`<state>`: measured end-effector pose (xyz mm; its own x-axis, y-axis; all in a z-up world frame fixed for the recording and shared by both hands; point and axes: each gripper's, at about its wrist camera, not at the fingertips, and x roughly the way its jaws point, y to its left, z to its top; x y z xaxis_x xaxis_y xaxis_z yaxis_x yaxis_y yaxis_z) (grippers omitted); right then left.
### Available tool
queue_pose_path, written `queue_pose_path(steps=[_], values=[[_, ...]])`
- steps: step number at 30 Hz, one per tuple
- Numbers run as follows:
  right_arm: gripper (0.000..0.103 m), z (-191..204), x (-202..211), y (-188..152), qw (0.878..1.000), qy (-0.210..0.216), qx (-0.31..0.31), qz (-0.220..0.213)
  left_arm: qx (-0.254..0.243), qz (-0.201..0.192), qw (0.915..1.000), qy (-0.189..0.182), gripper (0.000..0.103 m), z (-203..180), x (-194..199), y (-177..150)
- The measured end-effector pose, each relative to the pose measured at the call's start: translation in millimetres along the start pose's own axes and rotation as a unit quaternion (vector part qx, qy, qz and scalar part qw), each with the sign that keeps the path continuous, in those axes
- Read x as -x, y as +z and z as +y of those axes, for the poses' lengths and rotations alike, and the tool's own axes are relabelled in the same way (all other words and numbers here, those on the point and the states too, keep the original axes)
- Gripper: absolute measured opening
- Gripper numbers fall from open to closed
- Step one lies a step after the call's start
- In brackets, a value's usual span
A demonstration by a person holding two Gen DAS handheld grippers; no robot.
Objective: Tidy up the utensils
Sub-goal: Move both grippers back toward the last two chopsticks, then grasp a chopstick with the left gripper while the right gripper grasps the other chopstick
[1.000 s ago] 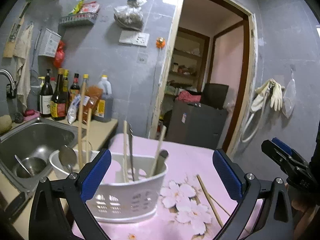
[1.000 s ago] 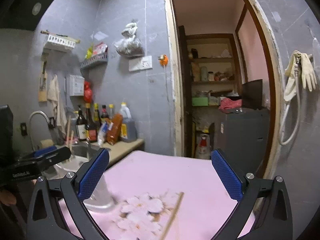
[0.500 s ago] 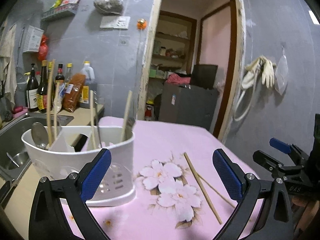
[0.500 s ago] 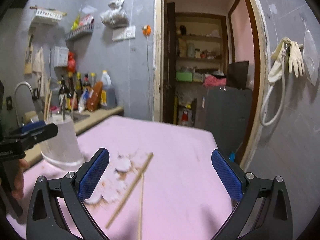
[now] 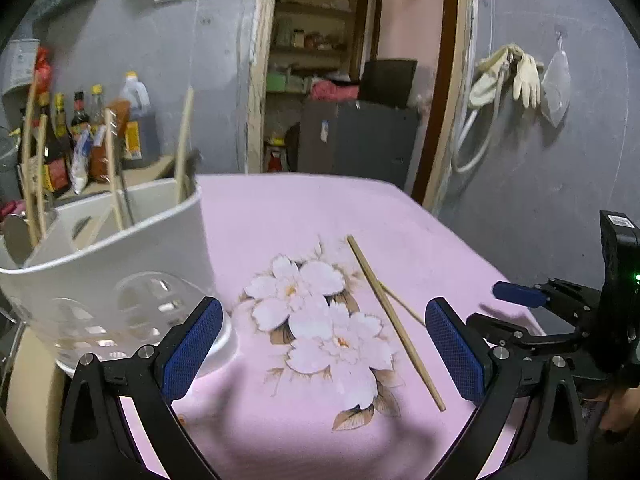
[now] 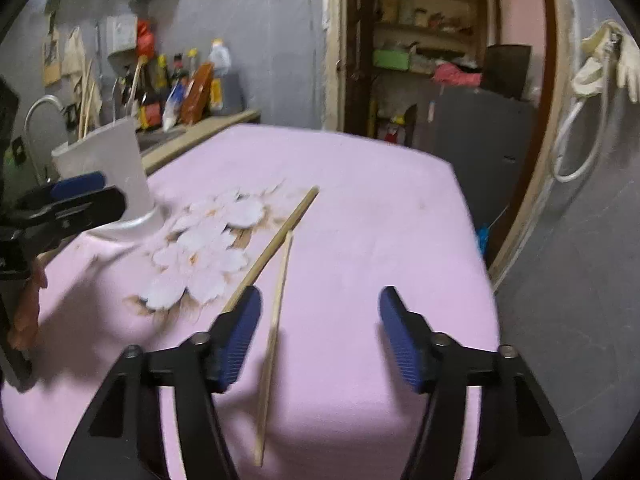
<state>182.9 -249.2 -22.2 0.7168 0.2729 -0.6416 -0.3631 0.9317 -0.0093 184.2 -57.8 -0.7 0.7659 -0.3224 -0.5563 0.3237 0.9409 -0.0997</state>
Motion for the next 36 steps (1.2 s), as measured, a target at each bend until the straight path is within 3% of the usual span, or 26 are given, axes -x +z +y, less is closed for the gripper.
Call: queue_pose_path(steps=[8,13,17,22,29,36], values=[[0.036,15,-19,-3,0.998,0.026,0.031,0.054,0.0,0.051,0.9985,-0.019,0.097,-3,-23,1],[0.025,16,-31,-4,0.996,0.027,0.038,0.081,-0.003,0.08,0.9962,-0.035,0.084,-5,-35,0],[0.006,14,-35,-3,0.996,0.01,0.042,0.083,-0.005,0.104,0.9933,-0.049,0.07,-8,-46,1],[0.001,0,-32,0,0.997,-0.001,0.021,0.073,0.0,0.135,0.9885,-0.069,0.056,-10,-60,4],[0.0,-20,-30,4,0.998,-0.028,0.007,0.061,0.021,0.163,0.9827,-0.085,0.051,-9,-82,10],[0.0,-40,-33,7,0.997,-0.037,-0.017,0.065,0.054,0.188,0.9754,-0.101,0.027,-7,-115,28]])
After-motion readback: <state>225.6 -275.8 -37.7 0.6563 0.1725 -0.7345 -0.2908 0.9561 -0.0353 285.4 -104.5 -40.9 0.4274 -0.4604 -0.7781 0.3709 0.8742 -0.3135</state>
